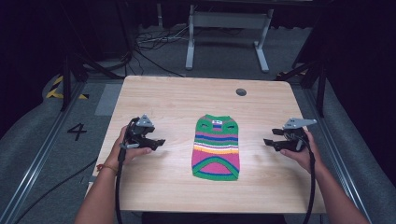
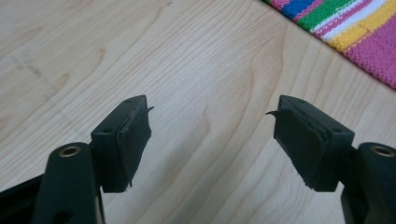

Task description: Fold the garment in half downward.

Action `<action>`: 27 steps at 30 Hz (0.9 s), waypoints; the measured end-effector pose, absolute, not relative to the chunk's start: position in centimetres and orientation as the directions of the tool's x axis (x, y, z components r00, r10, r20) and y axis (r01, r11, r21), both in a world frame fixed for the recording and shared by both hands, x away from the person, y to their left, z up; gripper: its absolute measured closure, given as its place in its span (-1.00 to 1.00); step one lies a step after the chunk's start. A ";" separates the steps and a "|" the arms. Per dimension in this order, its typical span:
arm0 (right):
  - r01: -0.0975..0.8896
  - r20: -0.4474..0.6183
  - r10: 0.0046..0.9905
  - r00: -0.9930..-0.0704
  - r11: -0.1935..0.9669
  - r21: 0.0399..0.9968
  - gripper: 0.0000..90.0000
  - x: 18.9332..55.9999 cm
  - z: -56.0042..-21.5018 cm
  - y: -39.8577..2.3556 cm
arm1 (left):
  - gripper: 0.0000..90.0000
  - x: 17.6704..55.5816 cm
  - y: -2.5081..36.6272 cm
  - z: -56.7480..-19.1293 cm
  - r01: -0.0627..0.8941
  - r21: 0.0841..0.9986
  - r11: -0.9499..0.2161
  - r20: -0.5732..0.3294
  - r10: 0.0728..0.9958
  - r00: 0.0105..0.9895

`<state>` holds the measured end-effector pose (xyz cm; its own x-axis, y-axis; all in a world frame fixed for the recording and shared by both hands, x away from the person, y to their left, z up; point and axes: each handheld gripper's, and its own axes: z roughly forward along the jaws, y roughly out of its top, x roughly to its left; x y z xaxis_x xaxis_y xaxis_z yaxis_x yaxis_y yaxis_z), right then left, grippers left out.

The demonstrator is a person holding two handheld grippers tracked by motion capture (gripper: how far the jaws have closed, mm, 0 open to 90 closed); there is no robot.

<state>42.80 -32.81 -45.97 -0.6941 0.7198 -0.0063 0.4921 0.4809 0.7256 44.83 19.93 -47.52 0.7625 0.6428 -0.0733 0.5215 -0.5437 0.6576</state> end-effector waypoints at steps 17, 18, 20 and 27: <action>0.504 0.010 0.715 -0.699 0.482 0.717 -0.03 48.9 -46.4 -27.0 | -0.28 50.2 14.4 -47.7 0.530 0.677 -0.511 -0.129 0.627 0.768; 0.505 0.009 0.715 -0.699 0.485 0.714 -0.02 49.3 -46.5 -26.6 | -0.27 50.4 14.0 -47.7 0.532 0.673 -0.514 -0.129 0.627 0.768; 0.505 0.008 0.714 -0.701 0.488 0.711 0.03 49.8 -46.6 -26.1 | -0.27 51.1 13.2 -47.7 0.533 0.675 -0.511 -0.129 0.629 0.767; 0.516 0.008 0.721 -0.693 0.488 0.704 0.18 51.7 -47.2 -24.0 | -0.19 53.1 10.4 -48.3 0.543 0.676 -0.497 -0.156 0.624 0.766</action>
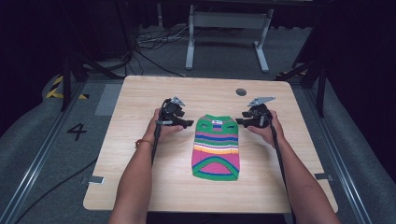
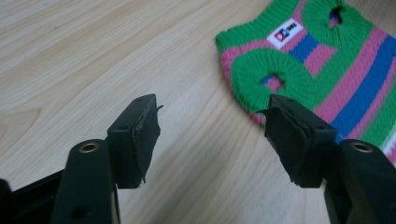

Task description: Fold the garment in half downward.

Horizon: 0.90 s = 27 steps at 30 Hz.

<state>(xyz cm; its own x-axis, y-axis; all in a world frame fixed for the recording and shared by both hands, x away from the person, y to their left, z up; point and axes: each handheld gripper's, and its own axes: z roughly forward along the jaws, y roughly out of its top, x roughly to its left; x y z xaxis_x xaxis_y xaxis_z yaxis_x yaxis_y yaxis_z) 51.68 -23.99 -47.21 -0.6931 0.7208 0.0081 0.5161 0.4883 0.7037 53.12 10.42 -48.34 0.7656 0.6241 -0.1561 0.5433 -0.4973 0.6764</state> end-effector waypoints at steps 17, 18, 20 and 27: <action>0.583 0.058 0.750 -0.659 0.460 0.669 0.20 53.4 -50.1 -21.7 | 0.00 55.2 6.5 -50.2 0.573 0.683 -0.453 -0.178 0.657 0.732; 0.587 0.067 0.754 -0.653 0.449 0.674 0.20 53.4 -50.1 -21.7 | 0.02 55.2 6.3 -50.5 0.577 0.674 -0.462 -0.176 0.658 0.732; 0.591 0.078 0.753 -0.653 0.442 0.675 0.22 53.5 -50.3 -21.7 | 0.06 55.2 6.2 -50.6 0.578 0.680 -0.450 -0.193 0.651 0.734; 0.582 0.089 0.727 -0.681 0.463 0.669 0.58 53.4 -50.2 -21.5 | 0.45 55.0 5.5 -50.4 0.547 0.664 -0.510 -0.160 0.617 0.770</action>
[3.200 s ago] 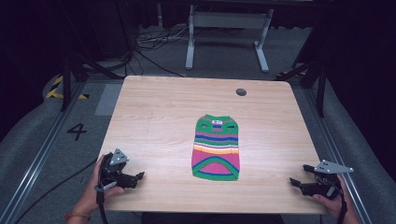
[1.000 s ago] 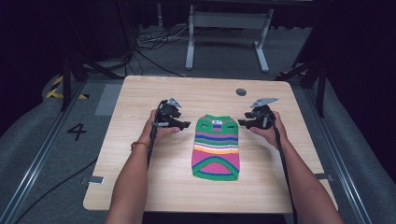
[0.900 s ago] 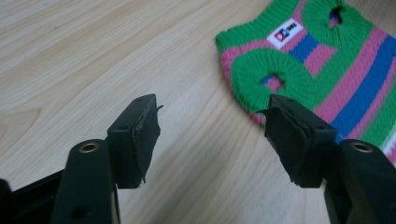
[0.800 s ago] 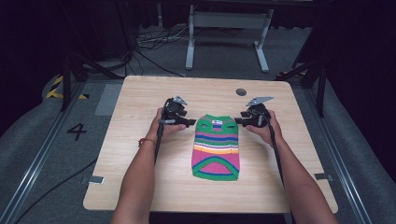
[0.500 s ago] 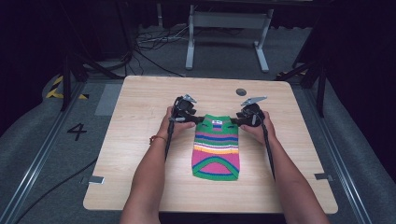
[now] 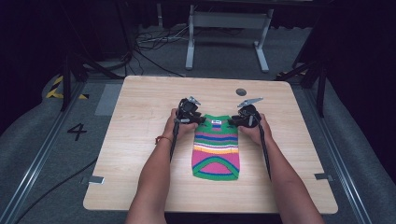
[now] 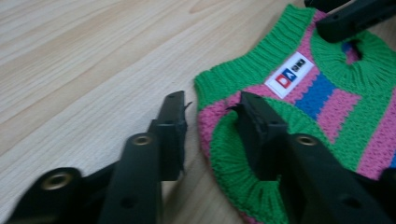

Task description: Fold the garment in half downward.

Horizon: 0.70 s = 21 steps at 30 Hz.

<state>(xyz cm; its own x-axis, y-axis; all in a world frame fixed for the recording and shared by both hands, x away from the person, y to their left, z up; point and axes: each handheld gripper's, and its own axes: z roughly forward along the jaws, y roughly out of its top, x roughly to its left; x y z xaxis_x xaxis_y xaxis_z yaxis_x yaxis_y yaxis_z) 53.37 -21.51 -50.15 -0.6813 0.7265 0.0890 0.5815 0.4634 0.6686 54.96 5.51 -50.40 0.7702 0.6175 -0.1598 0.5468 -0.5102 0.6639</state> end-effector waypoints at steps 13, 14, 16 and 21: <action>0.534 0.032 0.712 -0.701 0.494 0.686 0.88 53.1 -49.4 -20.9 | 0.84 54.2 4.8 -49.3 0.477 0.685 -0.551 -0.048 0.619 0.784; 0.527 0.033 0.712 -0.702 0.487 0.696 0.88 53.1 -49.2 -20.9 | 0.84 54.1 4.8 -49.1 0.464 0.689 -0.557 -0.032 0.616 0.787; 0.511 0.028 0.707 -0.707 0.482 0.712 0.88 53.0 -48.8 -20.9 | 0.84 53.9 4.7 -48.9 0.446 0.696 -0.562 -0.008 0.616 0.788; 0.467 0.022 0.688 -0.725 0.467 0.751 0.88 52.3 -47.5 -20.8 | 0.85 53.0 4.7 -48.0 0.408 0.728 -0.551 0.008 0.602 0.799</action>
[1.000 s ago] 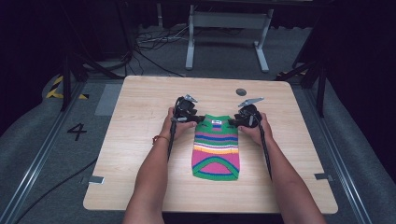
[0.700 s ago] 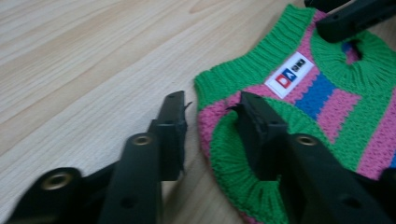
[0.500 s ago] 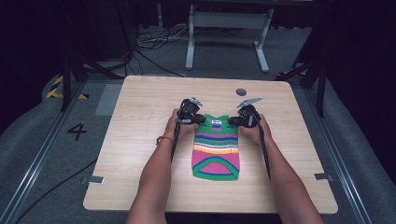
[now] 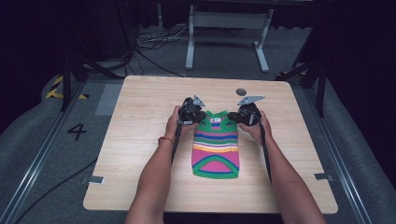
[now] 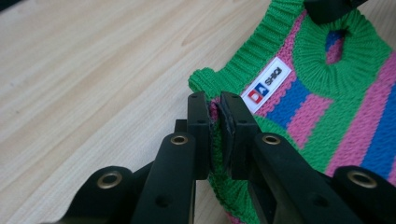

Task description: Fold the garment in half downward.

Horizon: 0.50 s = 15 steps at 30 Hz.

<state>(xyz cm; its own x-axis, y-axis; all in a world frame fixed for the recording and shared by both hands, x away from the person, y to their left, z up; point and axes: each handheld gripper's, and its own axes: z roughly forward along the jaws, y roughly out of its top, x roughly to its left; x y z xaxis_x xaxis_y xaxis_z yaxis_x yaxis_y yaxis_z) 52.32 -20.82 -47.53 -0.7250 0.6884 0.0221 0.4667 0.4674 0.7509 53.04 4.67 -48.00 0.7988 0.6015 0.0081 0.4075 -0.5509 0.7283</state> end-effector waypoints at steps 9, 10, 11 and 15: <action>0.381 -0.007 0.634 -0.773 0.473 0.795 0.89 50.3 -45.5 -21.2 | 0.85 50.7 5.5 -45.3 0.301 0.792 -0.531 0.051 0.550 0.834; 0.376 -0.004 0.629 -0.777 0.469 0.799 0.89 50.0 -45.4 -21.3 | 0.84 50.3 5.6 -45.2 0.298 0.795 -0.528 0.046 0.542 0.839; 0.369 -0.007 0.623 -0.782 0.473 0.800 0.89 49.8 -45.3 -21.4 | 0.83 50.0 5.8 -45.0 0.288 0.798 -0.529 0.047 0.531 0.846; 0.350 -0.018 0.602 -0.798 0.488 0.799 0.89 49.0 -44.9 -21.5 | 0.84 49.1 6.4 -44.8 0.267 0.797 -0.541 0.063 0.515 0.855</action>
